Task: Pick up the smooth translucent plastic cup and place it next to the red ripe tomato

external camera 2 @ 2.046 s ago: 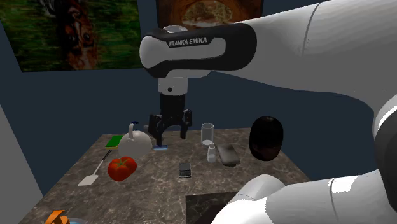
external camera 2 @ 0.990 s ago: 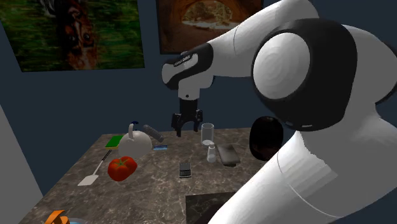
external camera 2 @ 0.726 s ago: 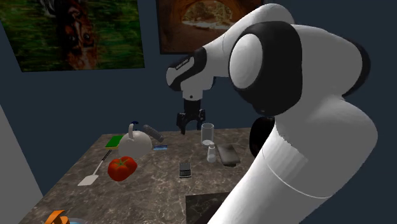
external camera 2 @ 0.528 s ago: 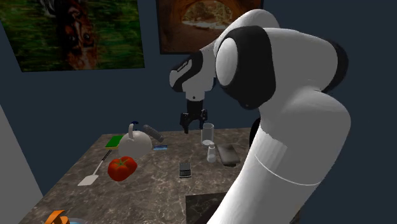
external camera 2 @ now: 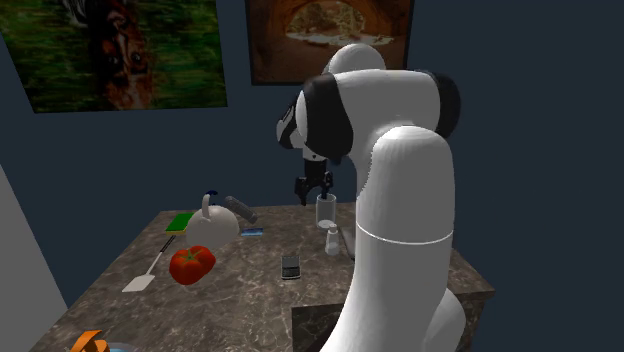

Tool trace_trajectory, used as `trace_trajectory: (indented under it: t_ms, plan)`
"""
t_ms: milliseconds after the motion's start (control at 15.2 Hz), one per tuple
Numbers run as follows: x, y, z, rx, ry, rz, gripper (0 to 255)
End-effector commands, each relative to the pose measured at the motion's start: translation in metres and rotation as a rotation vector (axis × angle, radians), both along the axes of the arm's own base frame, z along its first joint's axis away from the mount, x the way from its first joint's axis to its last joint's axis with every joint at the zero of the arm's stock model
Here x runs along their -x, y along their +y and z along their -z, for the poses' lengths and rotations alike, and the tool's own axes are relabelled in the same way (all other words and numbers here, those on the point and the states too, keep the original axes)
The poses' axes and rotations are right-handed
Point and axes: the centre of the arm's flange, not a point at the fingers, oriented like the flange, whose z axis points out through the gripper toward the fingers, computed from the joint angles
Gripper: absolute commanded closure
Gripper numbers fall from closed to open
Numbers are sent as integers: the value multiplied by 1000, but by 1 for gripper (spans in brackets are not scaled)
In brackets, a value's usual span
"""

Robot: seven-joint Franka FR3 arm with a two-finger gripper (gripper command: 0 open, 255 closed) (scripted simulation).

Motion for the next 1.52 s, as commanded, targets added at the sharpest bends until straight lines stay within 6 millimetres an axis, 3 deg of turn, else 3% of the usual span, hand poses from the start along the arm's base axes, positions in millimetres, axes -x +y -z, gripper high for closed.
trace_trajectory:
  t_ms: [0,330,858,1320,1386,1452]
  plan:
    - [-13,-22,7,6,-2,4,0]
    - [-39,-72,24,18,-5,17,0]
    - [-39,-71,64,18,-5,17,0]
    - [-39,-71,64,18,-5,17,0]
    - [-39,-71,64,18,-5,17,255]
    - [-39,-71,64,18,-5,17,255]
